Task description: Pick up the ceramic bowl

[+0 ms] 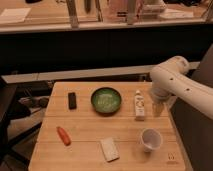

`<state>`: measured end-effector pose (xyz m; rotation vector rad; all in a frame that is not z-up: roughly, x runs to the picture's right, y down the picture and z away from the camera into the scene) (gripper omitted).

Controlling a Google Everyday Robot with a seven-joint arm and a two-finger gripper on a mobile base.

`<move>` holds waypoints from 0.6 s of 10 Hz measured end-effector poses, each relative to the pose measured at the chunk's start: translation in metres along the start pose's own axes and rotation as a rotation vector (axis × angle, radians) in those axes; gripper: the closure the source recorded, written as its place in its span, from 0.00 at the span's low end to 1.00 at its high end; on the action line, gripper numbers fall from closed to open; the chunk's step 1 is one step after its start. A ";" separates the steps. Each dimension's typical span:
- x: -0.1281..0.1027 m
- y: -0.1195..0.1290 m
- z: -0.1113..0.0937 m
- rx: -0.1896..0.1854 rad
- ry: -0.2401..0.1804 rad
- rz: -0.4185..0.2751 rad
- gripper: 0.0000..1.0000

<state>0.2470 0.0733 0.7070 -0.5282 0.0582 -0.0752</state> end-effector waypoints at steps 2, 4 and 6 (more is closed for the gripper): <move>0.000 -0.001 0.001 0.011 0.018 -0.038 0.20; -0.020 -0.016 0.004 0.033 0.026 -0.095 0.20; -0.034 -0.029 0.006 0.050 0.035 -0.137 0.20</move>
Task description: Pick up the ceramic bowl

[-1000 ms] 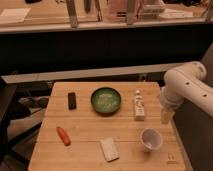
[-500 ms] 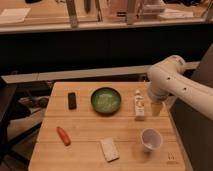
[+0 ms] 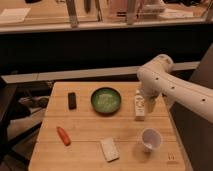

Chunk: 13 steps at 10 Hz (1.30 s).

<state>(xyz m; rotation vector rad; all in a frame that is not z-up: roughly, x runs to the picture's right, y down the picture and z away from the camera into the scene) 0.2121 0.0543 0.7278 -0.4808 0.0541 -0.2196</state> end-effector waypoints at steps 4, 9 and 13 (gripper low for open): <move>-0.015 -0.015 0.005 0.033 0.008 -0.069 0.20; -0.029 -0.034 0.015 0.067 0.013 -0.147 0.20; -0.036 -0.045 0.023 0.087 0.015 -0.198 0.20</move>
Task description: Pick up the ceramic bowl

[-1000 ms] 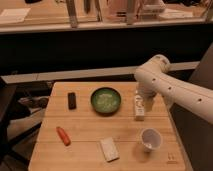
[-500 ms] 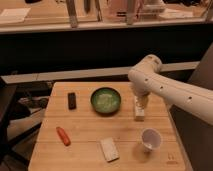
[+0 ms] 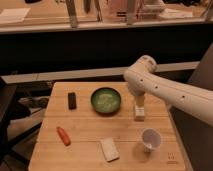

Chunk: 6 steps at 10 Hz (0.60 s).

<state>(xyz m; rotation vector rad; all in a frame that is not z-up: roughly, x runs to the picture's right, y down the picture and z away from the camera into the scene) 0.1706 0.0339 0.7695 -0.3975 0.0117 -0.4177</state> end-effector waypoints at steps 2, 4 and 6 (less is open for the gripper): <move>-0.005 -0.008 0.007 0.012 -0.004 -0.032 0.20; -0.007 -0.014 0.015 0.024 -0.006 -0.061 0.20; -0.010 -0.019 0.020 0.033 -0.011 -0.083 0.20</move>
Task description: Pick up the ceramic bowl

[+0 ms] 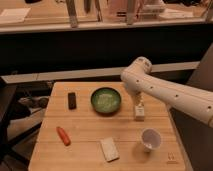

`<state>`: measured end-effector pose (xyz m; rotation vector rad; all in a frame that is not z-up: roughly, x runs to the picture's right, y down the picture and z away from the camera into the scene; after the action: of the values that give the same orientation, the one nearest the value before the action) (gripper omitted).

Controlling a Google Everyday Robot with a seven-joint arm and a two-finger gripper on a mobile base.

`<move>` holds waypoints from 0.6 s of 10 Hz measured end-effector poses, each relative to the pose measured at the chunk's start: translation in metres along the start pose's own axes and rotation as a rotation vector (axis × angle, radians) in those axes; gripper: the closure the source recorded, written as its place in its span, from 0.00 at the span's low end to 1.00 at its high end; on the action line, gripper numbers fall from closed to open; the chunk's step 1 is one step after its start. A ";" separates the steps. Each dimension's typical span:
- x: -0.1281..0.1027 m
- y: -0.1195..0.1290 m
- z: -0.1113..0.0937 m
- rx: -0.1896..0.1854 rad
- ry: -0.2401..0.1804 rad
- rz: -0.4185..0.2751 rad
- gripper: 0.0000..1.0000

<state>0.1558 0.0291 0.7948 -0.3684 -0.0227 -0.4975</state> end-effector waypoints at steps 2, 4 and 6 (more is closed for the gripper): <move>-0.004 -0.008 0.013 0.013 -0.008 -0.034 0.20; -0.006 -0.011 0.020 0.021 -0.012 -0.057 0.20; -0.010 -0.014 0.027 0.029 -0.020 -0.083 0.20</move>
<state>0.1425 0.0315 0.8242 -0.3448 -0.0647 -0.5749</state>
